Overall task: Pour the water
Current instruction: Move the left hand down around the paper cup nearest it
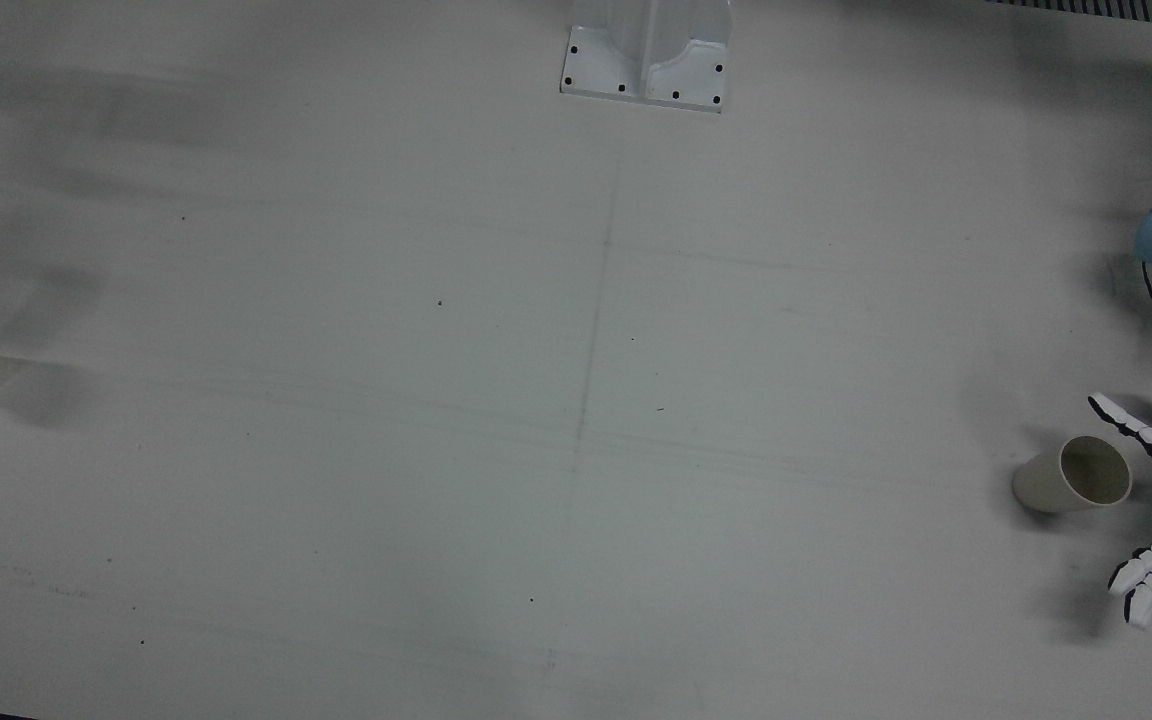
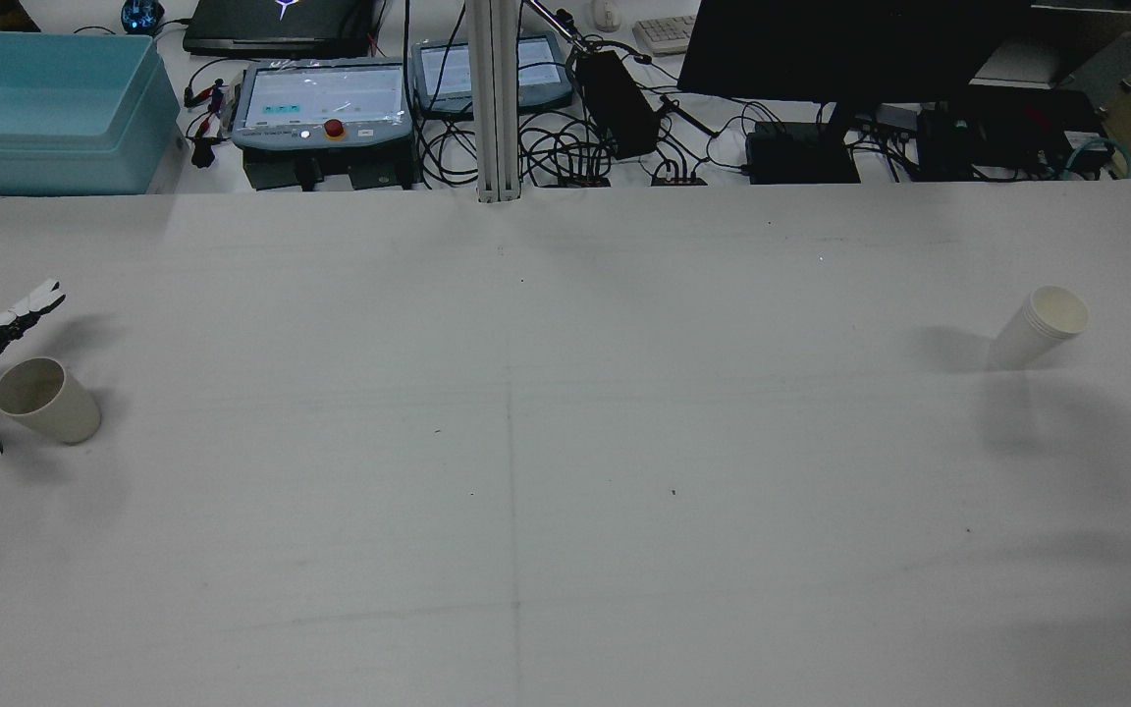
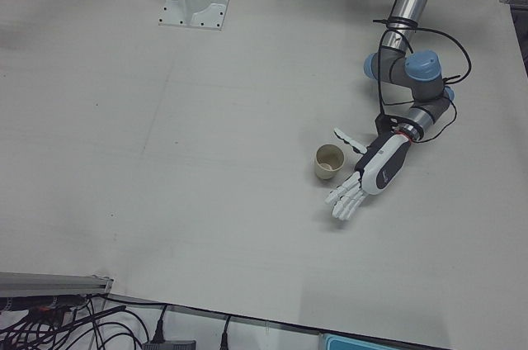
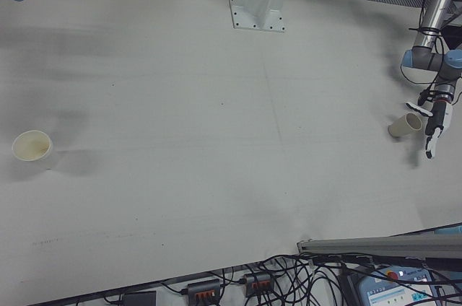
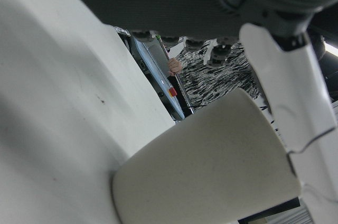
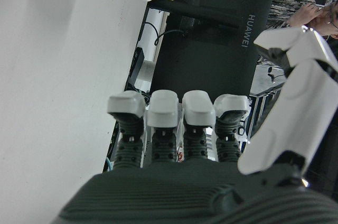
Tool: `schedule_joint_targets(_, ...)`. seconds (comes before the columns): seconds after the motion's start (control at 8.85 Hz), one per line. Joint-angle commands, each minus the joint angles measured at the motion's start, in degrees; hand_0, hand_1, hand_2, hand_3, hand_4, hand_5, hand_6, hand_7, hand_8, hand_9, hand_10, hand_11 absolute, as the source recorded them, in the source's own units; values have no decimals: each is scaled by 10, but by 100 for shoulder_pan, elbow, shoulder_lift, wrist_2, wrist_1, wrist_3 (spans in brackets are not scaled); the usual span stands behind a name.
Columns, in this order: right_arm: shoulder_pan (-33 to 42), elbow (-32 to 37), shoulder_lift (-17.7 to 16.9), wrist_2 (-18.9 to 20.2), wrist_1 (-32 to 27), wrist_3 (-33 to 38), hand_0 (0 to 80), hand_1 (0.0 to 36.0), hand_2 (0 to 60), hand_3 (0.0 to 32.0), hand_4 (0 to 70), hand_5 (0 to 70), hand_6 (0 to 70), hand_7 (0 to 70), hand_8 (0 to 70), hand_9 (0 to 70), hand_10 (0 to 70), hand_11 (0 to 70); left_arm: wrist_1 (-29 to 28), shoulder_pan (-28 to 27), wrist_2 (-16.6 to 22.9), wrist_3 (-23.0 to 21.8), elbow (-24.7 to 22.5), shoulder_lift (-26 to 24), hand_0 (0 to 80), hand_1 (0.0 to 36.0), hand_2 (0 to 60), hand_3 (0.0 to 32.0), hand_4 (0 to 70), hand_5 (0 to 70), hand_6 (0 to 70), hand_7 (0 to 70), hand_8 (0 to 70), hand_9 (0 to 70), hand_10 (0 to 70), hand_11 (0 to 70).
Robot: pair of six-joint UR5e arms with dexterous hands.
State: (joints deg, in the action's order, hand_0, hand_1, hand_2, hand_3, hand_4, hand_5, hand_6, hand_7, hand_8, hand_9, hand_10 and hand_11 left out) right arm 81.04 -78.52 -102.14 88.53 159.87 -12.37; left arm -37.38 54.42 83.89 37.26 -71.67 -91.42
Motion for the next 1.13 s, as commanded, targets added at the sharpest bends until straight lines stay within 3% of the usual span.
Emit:
schedule_joint_targets(0.0, 0, 12, 1, 15, 0, -2, 460, 88, 401, 0, 315, 700, 700, 700, 700, 700, 513, 700, 11, -1, -5, 27, -40, 2, 507, 71, 0, 0, 170, 28, 26, 0, 0, 9, 0, 0)
schedule_joint_targets(1.02, 0, -5, -61, 50, -17, -11, 464, 83, 352, 0, 295, 700, 700, 700, 700, 700, 502, 700, 222, -256, -22, 27, -199, 2, 517, 80, 0, 0, 181, 40, 41, 1, 0, 13, 0, 3)
